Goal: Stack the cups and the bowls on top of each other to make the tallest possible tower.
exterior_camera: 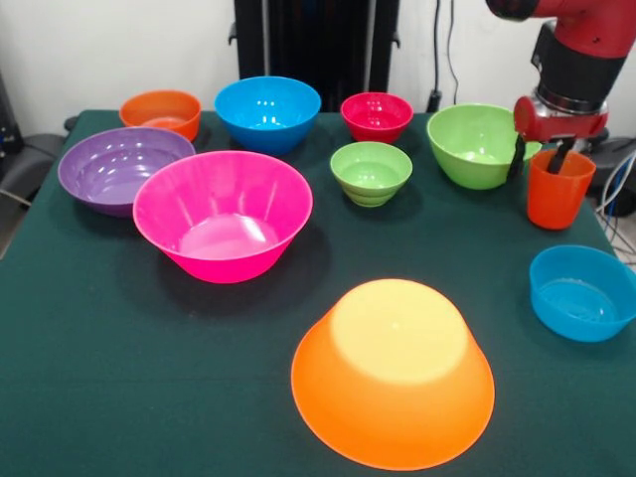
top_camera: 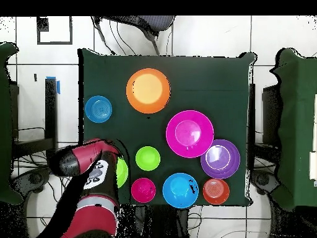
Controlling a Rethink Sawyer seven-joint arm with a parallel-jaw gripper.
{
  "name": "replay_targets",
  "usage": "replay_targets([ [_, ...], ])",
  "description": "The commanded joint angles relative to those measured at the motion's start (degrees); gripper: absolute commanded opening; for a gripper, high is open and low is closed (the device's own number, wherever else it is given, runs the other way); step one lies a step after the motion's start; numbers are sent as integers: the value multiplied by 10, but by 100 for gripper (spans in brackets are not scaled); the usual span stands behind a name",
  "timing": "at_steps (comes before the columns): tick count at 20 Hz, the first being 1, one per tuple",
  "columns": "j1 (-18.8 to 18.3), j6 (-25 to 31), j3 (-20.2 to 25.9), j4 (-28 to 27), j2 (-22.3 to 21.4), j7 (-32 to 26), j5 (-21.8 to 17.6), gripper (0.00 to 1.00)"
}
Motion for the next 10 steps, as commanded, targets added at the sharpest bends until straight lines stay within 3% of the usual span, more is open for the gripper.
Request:
replay_targets([
  [1, 7, 7, 25, -36, 42, 82, 14, 100],
  [10, 11, -7, 19, -56, 64, 86, 16, 100],
])
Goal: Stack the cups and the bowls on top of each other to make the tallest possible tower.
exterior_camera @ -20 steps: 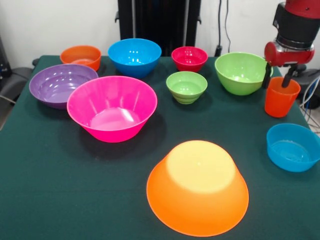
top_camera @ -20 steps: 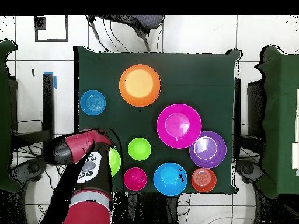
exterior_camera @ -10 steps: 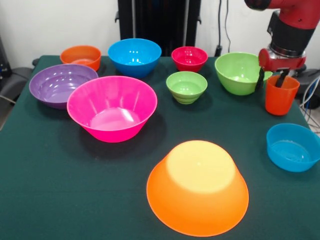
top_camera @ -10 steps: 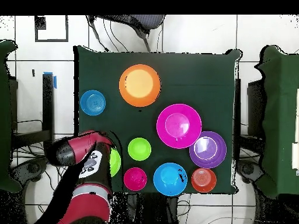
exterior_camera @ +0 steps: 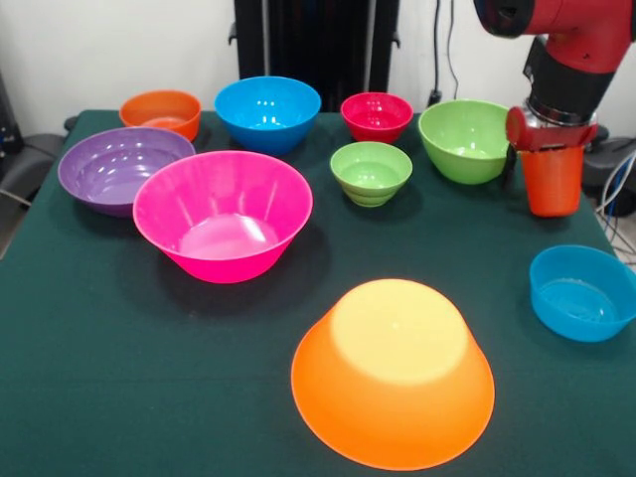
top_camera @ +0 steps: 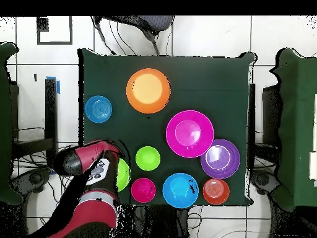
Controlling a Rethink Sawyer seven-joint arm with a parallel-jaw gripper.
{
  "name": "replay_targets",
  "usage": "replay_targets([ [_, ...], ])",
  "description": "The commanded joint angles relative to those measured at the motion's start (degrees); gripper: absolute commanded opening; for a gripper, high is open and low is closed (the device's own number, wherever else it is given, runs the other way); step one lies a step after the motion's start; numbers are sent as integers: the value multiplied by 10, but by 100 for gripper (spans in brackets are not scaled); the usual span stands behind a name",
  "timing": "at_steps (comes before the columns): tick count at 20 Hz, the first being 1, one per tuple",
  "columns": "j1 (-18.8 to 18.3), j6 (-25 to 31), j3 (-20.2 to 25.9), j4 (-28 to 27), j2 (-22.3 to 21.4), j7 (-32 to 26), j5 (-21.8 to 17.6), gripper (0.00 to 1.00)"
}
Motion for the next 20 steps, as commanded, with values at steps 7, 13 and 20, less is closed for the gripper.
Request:
replay_targets([
  [7, 10, -5, 23, -48, 41, 94, 25, 100],
  [13, 9, -4, 25, -42, 36, 93, 27, 100],
  [20, 2, 9, 29, -33, 22, 88, 30, 100],
])
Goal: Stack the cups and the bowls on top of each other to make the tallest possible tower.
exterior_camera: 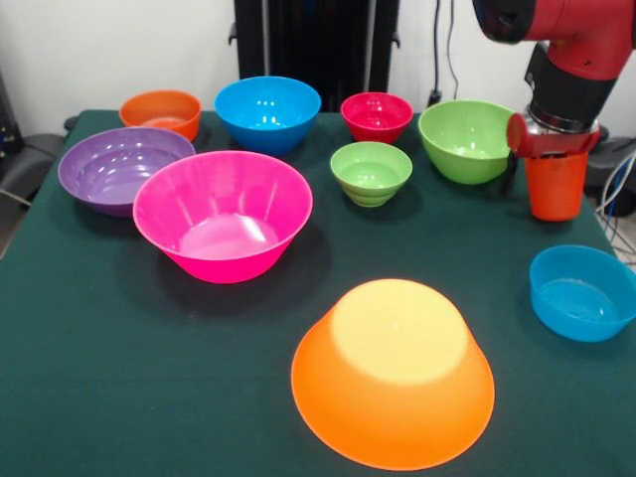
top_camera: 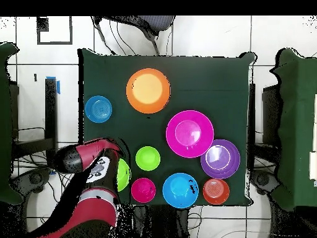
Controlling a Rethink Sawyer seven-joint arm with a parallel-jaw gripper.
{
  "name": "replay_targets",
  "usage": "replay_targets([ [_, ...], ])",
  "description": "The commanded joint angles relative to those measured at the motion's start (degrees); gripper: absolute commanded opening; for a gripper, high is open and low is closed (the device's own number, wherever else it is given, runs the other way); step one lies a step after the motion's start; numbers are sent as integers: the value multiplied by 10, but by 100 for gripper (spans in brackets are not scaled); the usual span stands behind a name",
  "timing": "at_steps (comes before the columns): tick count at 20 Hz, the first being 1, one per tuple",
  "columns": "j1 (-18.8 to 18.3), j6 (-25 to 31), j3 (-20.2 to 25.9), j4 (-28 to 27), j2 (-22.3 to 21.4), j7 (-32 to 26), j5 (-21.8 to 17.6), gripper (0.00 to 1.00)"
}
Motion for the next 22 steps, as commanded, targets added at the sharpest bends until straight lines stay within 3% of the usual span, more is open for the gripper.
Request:
replay_targets([
  [1, 0, 11, 35, -17, 10, 87, 23, 100],
  [6, -11, 22, 42, -11, -3, 79, 26, 100],
  [7, -13, 20, 42, -10, -4, 78, 26, 0],
  [22, -37, -12, 61, 25, -30, 66, 25, 0],
])
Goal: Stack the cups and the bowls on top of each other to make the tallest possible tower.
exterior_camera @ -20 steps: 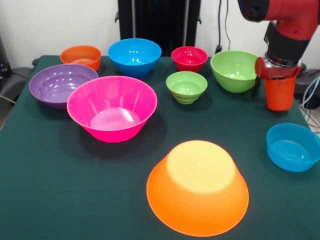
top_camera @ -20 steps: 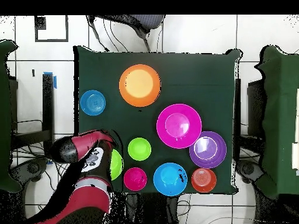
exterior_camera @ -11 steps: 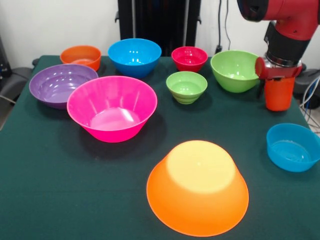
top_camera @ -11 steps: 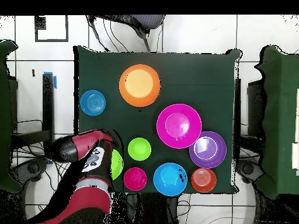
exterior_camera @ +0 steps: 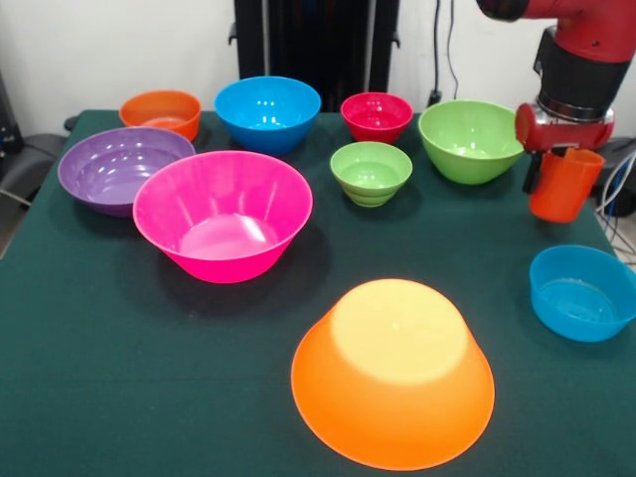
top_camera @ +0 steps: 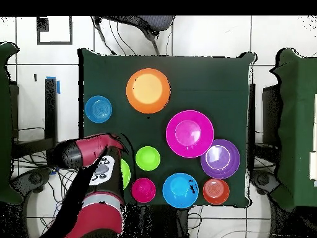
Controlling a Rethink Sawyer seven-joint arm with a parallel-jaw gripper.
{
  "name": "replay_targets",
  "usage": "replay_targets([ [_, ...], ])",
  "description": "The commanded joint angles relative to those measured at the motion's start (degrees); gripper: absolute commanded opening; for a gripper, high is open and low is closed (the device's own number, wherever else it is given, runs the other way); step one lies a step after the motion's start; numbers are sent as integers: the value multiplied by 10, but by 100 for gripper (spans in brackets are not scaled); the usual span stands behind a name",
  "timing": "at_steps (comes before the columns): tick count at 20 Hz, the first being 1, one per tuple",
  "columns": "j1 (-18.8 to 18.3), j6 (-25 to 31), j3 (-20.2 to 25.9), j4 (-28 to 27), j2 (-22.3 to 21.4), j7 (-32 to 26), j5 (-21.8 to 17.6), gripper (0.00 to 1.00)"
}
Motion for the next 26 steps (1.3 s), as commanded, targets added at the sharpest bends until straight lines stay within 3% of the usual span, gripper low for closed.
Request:
replay_targets([
  [1, -18, -14, 58, 25, 4, 64, 6, 0],
  [3, -12, -24, 45, 15, 0, 47, -18, 0],
  [7, -41, -18, 55, 43, -29, 12, -37, 0],
  [13, -155, -14, 100, 134, -135, -56, -66, 0],
  [16, -213, 32, 134, 170, -211, -88, -57, 0],
  [19, -258, 81, 159, 180, -257, -115, -50, 0],
  [22, -301, 98, 164, 166, -276, -135, -61, 0],
  [26, -370, 95, 190, 130, -263, -167, -86, 0],
])
